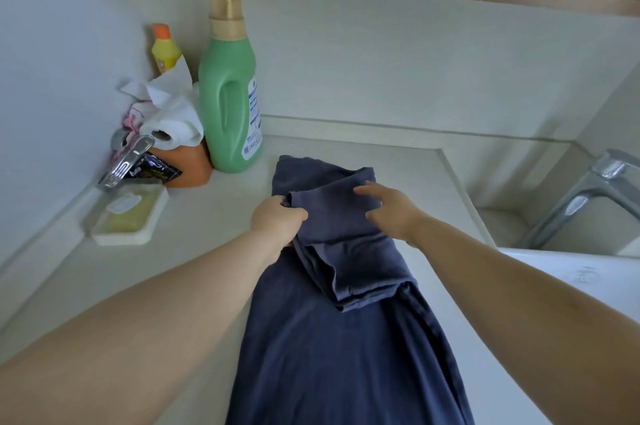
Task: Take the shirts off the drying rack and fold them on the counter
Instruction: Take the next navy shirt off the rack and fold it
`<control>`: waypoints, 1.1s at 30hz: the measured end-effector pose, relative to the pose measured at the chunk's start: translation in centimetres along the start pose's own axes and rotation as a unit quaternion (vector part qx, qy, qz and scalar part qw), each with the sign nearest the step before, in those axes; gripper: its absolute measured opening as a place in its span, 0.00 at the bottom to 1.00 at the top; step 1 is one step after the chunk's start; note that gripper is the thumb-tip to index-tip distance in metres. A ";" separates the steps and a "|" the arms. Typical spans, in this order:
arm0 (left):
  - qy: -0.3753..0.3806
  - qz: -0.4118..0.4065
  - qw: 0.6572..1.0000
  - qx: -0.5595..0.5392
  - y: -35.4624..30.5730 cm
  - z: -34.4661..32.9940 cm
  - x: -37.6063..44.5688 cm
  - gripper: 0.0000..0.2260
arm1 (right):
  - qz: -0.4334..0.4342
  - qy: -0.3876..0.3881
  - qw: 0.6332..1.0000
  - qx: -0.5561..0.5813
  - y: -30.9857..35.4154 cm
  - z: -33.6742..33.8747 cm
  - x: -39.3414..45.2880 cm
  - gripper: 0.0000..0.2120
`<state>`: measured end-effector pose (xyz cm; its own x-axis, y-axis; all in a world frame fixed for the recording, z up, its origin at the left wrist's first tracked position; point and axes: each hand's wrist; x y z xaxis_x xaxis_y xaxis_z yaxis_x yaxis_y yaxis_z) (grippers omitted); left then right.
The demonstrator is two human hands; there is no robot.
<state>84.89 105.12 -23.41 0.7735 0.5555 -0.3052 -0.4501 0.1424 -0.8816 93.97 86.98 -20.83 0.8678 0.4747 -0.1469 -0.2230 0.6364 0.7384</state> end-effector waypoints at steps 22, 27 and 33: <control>0.065 -0.079 0.911 0.400 -1.4 0.2 3.9 0.08 | -0.050 0.024 0.937 -0.345 0.2 0.8 9.5 0.18; 0.067 -0.050 0.896 0.436 -1.4 0.0 5.1 0.17 | -0.063 -0.022 0.940 -0.335 -0.3 0.3 10.3 0.16; -0.077 -0.230 0.863 0.443 -1.0 -0.7 4.5 0.22 | 0.039 -0.179 0.964 -0.191 0.3 0.2 9.7 0.24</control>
<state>89.17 106.90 -24.20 0.9239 0.3647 0.1154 -0.3275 0.9100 -0.2543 102.38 91.65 -21.94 0.9240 0.3334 0.1874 -0.3823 0.8168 0.4321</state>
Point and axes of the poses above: each hand's wrist, its own x-axis towards the middle knuckle, its own z-axis out of the back of the hand, y = z × x, and after that the axes turned 6 degrees about x, right-handed
